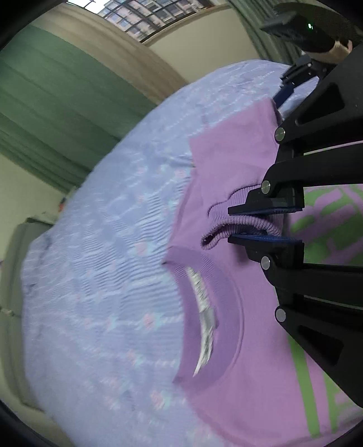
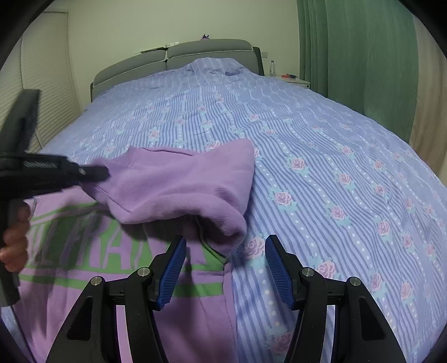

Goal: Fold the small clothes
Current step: 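Grasp the folded sleeve cuff with the left gripper and lay it flat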

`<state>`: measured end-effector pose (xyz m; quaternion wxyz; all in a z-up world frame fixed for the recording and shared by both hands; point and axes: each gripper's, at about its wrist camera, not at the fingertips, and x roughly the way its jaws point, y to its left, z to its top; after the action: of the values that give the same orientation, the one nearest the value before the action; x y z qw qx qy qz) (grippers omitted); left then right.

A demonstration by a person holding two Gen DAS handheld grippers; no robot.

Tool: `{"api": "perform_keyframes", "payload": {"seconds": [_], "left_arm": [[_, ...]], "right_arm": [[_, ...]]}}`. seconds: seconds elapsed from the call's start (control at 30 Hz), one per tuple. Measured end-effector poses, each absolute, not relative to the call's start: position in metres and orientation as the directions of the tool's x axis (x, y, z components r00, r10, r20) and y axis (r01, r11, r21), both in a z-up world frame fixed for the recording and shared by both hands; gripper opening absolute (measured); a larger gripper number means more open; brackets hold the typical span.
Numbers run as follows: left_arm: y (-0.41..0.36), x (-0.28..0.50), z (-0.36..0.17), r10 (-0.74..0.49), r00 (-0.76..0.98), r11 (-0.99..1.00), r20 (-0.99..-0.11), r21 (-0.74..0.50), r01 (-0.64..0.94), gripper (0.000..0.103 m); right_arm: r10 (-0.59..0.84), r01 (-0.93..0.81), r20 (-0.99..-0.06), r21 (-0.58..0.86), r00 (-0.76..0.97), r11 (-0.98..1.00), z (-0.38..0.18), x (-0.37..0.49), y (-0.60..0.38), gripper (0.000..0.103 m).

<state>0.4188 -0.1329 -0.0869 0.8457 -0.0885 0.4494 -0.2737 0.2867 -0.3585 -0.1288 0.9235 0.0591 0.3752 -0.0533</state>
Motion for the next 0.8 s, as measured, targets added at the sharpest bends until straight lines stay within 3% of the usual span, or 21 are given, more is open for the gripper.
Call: {"api": "perform_keyframes", "payload": {"seconds": [0.37,0.6,0.8], "left_arm": [[-0.074,0.396,-0.025,-0.527,0.574,0.85,-0.627,-0.399,0.344,0.013],[-0.041,0.368,-0.057,-0.5,0.564,0.864,-0.657,-0.419,0.278,0.012],[-0.016,0.367,-0.102,-0.428,0.55,0.899,-0.717,-0.402,0.175,0.011]], "right_arm": [[-0.039,0.101,-0.709,0.046,0.704,0.994,-0.125,0.307,-0.338,0.059],[-0.172,0.128,-0.694,-0.116,0.699,0.985,-0.118,0.305,-0.336,0.059],[-0.154,0.035,-0.724,-0.177,0.673,0.984,-0.13,0.299,-0.319,0.059]]}}
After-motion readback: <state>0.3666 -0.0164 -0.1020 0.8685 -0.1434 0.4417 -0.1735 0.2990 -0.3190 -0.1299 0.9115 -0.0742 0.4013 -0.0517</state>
